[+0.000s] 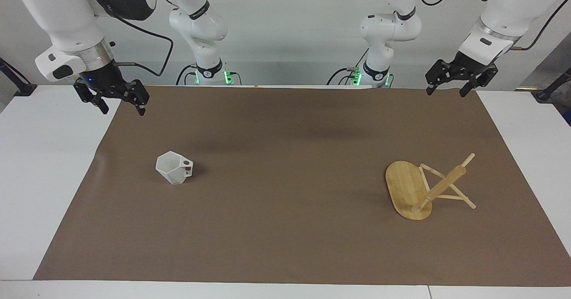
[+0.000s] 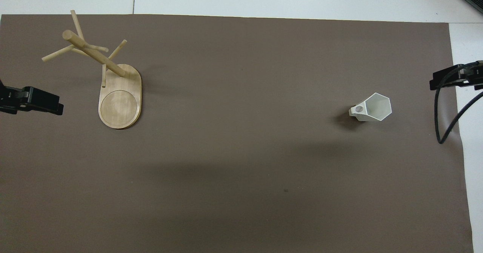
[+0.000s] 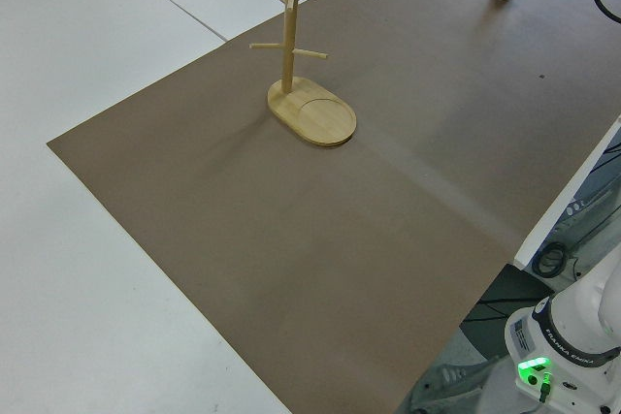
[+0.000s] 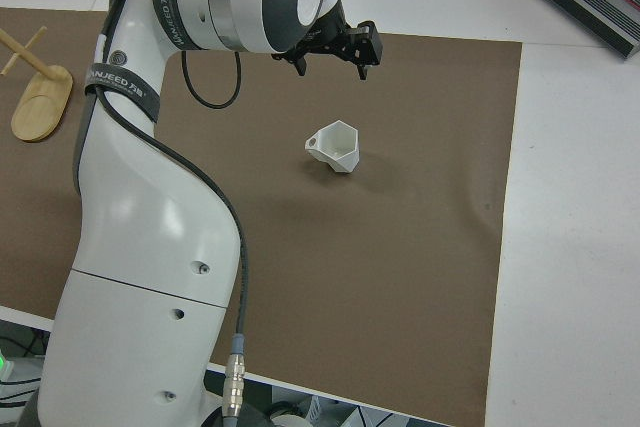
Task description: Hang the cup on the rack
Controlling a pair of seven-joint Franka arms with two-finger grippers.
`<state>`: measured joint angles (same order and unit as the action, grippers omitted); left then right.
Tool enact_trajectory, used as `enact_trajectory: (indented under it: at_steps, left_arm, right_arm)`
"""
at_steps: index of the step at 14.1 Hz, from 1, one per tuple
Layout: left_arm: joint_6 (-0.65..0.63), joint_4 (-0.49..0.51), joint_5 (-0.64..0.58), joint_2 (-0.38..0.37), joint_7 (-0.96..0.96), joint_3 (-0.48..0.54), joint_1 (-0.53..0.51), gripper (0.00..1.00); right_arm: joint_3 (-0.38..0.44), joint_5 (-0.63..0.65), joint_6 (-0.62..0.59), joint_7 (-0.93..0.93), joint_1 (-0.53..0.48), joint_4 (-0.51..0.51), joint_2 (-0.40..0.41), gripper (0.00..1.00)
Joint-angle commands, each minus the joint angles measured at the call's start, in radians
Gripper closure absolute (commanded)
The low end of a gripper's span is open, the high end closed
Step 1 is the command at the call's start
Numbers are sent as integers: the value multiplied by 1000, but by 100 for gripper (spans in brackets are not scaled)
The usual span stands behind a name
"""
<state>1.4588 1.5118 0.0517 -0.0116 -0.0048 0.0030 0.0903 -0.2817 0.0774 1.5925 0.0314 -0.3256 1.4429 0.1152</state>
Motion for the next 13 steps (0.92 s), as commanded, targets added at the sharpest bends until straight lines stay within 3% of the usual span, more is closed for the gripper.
enact_trajectory:
  at_steps: [1,6,8,13]
  left_arm:
    - [2,27,-16,-24,3,-5,-6,0]
    - [2,27,-18,-24,3,-5,-6,0]
    - [2,27,-16,-22,3,-5,-6,0]
    - [2,27,-16,-24,3,-5,-6,0]
  right_arm:
    - [-2,-24,41,-1,-4,33,-22,0]
    - [-2,-25,43,21,-4,33,-22,0]
    - [-2,-25,64,31,-4,92,-44,0]
    - [3,-50,363,99,-29,325,-62,0]
